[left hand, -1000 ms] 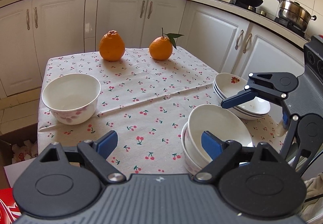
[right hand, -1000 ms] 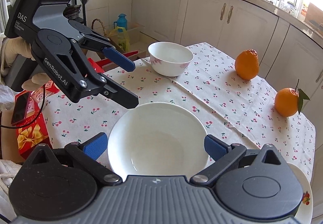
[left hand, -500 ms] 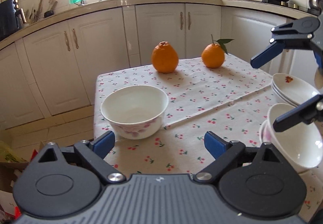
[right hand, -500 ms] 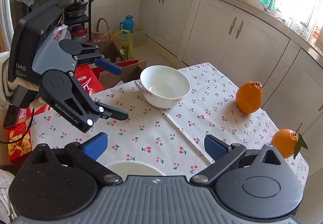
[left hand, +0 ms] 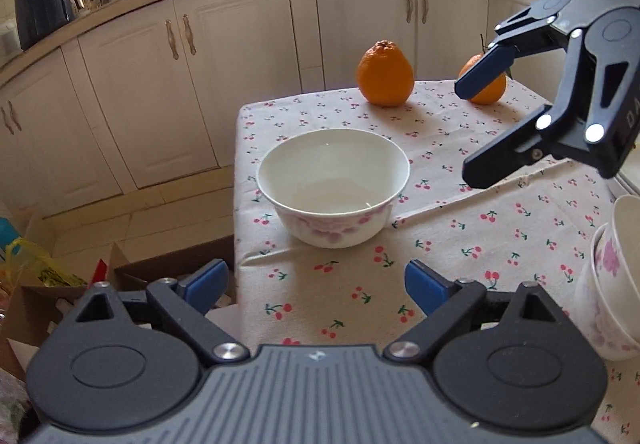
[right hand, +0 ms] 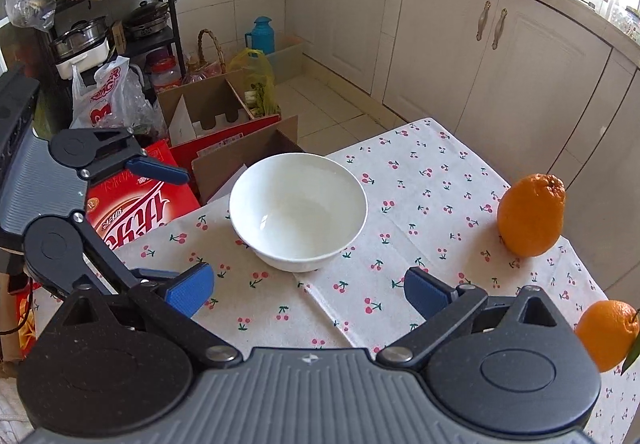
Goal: Organize plates and bowls
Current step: 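Grasp the rim of the pink-print white bowl with the right gripper, then lift the bowl with the right gripper and carry it toward the nested bowls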
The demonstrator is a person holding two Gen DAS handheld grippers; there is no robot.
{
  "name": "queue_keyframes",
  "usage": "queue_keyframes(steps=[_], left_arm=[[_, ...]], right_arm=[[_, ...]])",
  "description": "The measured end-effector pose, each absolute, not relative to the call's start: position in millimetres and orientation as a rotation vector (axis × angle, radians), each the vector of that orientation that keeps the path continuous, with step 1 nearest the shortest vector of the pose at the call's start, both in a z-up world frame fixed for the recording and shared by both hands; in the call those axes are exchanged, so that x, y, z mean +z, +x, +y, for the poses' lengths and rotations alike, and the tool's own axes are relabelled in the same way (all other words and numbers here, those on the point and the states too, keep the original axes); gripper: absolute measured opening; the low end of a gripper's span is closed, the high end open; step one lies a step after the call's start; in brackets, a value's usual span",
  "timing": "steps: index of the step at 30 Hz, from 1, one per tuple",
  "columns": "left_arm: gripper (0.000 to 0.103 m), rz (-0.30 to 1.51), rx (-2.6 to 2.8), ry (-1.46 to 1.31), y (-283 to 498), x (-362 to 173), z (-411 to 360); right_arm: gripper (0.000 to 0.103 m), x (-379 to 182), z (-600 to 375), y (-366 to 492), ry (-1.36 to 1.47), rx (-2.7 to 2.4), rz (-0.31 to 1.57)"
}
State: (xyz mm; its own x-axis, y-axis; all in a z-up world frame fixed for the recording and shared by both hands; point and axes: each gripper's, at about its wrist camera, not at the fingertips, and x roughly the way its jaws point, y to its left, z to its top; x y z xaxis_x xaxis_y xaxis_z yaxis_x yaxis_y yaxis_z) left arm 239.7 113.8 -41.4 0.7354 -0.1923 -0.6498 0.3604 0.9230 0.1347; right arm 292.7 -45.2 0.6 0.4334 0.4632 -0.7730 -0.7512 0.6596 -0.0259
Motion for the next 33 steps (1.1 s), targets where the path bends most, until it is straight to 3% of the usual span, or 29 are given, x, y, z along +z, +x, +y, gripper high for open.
queue_keyframes(steps=[11, 26, 28, 30, 33], left_arm=[[0.095, 0.663, -0.404, 0.277, 240.0, -16.4, 112.3], [0.095, 0.653, -0.459, 0.29, 281.0, -44.4, 102.4], [0.095, 0.654, -0.464, 0.292, 284.7, -48.9, 101.4], [0.095, 0.669, -0.458, 0.275, 290.9, -54.3, 102.4], [0.094, 0.671, -0.462, 0.247, 297.2, -59.2, 104.4]], right_arm=[[0.103, -0.7, -37.2, 310.5, -0.371, 0.809, 0.8], [0.1, -14.3, -24.2, 351.2, -0.315, 0.814, 0.881], [0.098, -17.2, -22.1, 354.5, -0.313, 0.819, 0.889], [0.089, -21.0, -19.8, 359.9, -0.307, 0.827, 0.909], [0.087, -27.7, -15.9, 368.8, -0.291, 0.827, 0.934]])
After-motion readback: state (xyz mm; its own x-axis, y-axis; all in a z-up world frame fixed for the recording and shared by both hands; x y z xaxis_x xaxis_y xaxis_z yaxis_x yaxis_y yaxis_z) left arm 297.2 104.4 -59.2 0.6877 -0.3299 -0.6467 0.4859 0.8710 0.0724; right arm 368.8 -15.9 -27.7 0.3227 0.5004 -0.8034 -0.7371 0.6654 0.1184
